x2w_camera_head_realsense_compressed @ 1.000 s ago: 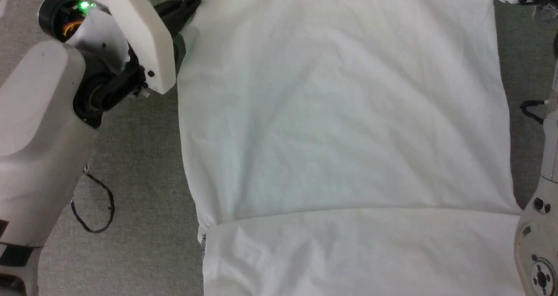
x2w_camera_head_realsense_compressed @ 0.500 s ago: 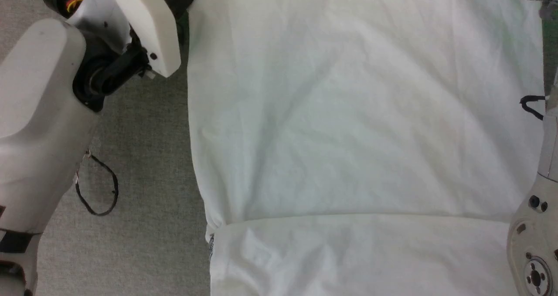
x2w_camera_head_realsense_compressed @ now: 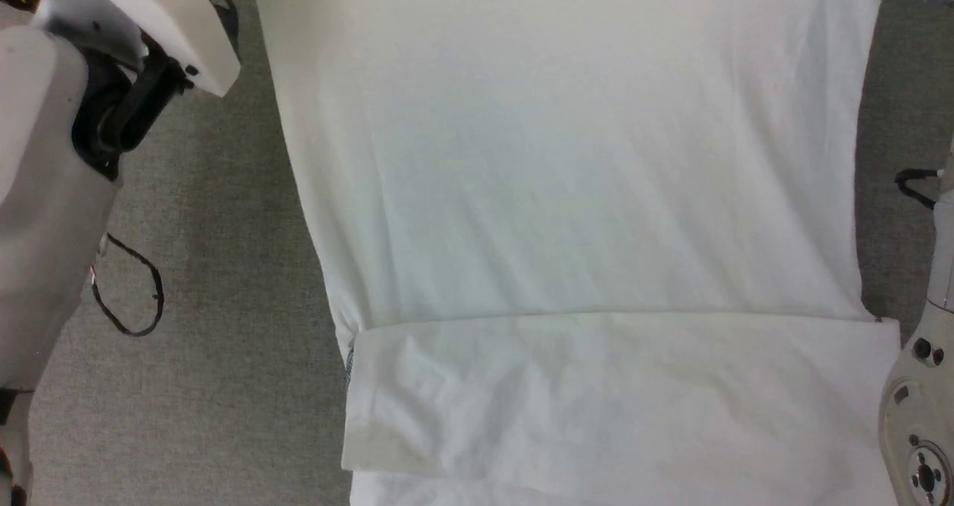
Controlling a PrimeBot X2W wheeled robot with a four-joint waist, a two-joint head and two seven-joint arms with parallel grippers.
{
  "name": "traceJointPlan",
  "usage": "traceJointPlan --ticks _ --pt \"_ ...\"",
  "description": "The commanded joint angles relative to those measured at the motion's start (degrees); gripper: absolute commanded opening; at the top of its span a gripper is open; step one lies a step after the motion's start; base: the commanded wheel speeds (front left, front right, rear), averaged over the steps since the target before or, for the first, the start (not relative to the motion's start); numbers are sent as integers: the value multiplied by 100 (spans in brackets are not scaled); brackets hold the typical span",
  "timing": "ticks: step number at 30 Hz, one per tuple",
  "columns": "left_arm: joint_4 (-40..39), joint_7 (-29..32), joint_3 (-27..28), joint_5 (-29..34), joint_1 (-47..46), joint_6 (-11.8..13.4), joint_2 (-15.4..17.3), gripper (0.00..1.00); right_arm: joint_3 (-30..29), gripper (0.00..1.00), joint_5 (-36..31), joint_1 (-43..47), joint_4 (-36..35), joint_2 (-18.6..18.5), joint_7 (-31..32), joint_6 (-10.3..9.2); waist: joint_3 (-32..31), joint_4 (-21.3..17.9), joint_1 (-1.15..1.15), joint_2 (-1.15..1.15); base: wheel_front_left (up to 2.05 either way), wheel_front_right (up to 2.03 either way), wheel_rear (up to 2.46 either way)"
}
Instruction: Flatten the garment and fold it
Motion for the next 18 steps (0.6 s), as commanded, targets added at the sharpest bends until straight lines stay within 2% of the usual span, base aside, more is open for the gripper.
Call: traceJointPlan --ticks 1,9,15,18 --pt "79 -262 109 102 -127 95 81 0 0 0 94 -14 42 -102 -209 -4 -322 -138 0 -1 0 0 0" --pt "146 -854 165 269 -14 133 174 0 180 0 524 202 90 -351 -785 -4 -841 -203 0 -1 0 0 0" --pt "-201 -1201 47 362 362 90 276 0 543 0 1044 665 -167 -594 -1049 -4 -1204 -184 0 -1 0 0 0" --pt "-526 -1425 -96 510 768 103 394 0 726 0 1438 1169 -497 -769 -1200 -4 -1482 -154 0 -1 0 0 0"
